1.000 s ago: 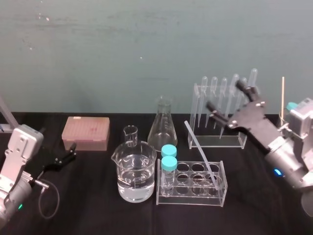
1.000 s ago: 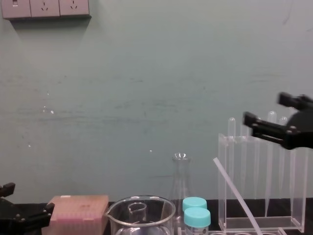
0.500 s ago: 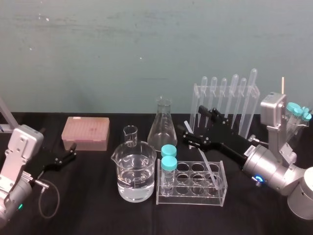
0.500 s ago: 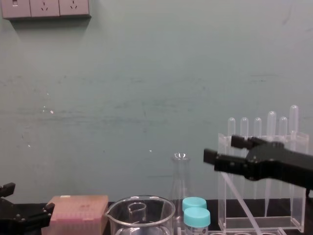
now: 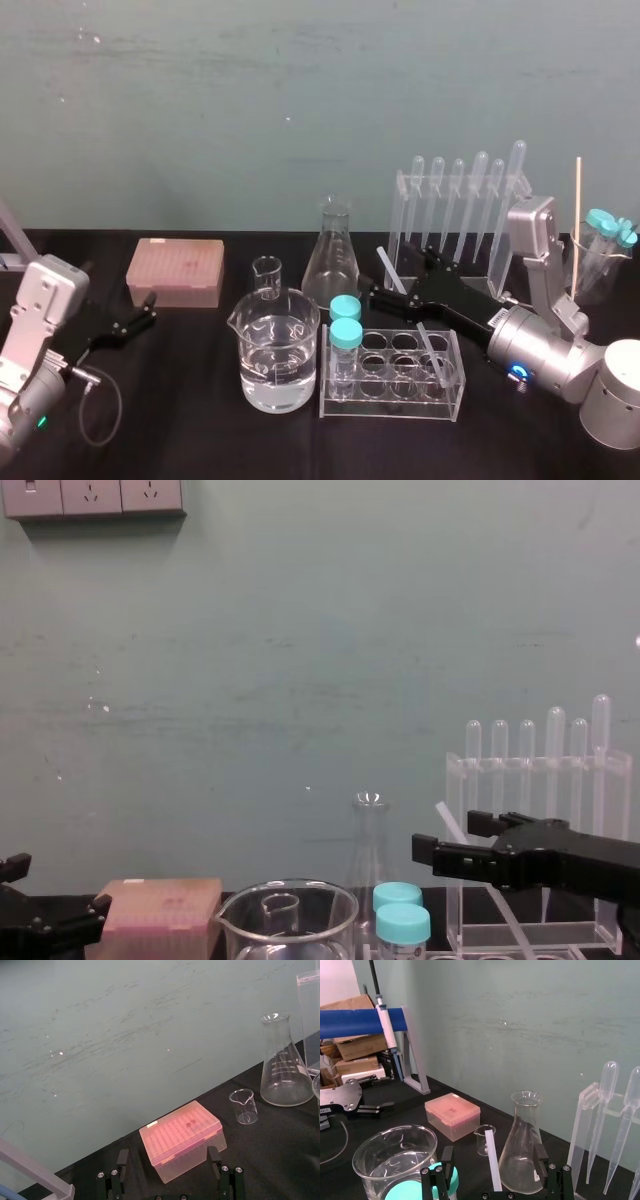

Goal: Pick up the stirring rod with one hand, then place it down.

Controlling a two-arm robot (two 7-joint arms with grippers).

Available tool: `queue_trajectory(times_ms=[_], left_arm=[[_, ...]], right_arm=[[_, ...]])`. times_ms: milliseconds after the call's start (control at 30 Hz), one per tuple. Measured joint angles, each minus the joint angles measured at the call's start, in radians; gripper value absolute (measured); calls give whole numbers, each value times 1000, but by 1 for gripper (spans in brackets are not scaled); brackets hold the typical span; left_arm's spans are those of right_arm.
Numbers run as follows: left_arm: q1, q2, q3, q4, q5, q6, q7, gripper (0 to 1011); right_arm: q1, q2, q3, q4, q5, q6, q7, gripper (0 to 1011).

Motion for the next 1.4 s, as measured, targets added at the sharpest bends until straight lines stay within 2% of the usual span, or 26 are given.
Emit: queue_trajectory(times_ms=[633, 900, 1000, 1200, 1300, 1400], left_arm=[[0, 0, 0, 0, 0, 0, 0, 1000], [0, 0, 0, 0, 0, 0, 0, 1000], [0, 0, 0, 0, 0, 0, 0, 1000], [0, 0, 0, 0, 0, 0, 0, 1000], [0, 0, 0, 0, 0, 0, 0, 1000], [0, 0, 0, 0, 0, 0, 0, 1000]], right_arm=[[1, -5, 4, 4, -5, 10, 2, 987], [1, -4, 4, 4, -5, 9, 1, 787], [1, -4, 4, 4, -5, 9, 1, 664], [1, -4, 4, 4, -5, 8, 1, 507], [1, -4, 4, 4, -5, 8, 1, 361], [1, -4, 4, 4, -5, 8, 1, 301]])
